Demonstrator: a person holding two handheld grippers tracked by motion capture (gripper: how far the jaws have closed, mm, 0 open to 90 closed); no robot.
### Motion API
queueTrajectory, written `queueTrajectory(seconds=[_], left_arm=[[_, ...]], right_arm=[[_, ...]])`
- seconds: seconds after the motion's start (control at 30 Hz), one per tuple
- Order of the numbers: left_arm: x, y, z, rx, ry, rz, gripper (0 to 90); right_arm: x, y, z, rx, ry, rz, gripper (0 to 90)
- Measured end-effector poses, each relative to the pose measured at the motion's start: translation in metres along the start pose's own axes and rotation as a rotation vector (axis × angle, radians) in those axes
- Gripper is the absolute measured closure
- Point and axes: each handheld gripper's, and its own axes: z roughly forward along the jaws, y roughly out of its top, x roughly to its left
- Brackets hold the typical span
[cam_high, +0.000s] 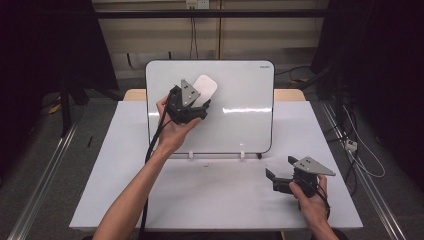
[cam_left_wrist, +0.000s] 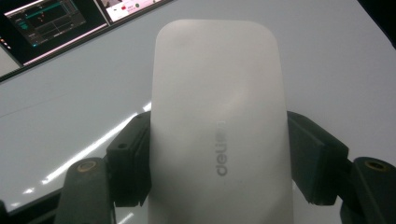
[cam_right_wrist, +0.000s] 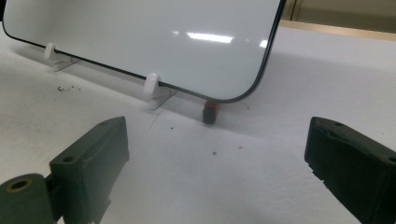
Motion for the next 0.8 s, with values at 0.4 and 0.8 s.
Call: queueTrajectory(seconds=[0.4,0.8], left_arm=[[0.012,-0.011,-0.020,-0.012,-0.004,-0.048,31.2],[0.021,-0.028,-0.045,0.013,0.029,-0.046,31.2]], right_arm=[[-0.001,0.001,0.003,0.005,-0.003,0.009,6.5],[0.001,0.002,0.006,0.007,-0.003,0.003,6.5]])
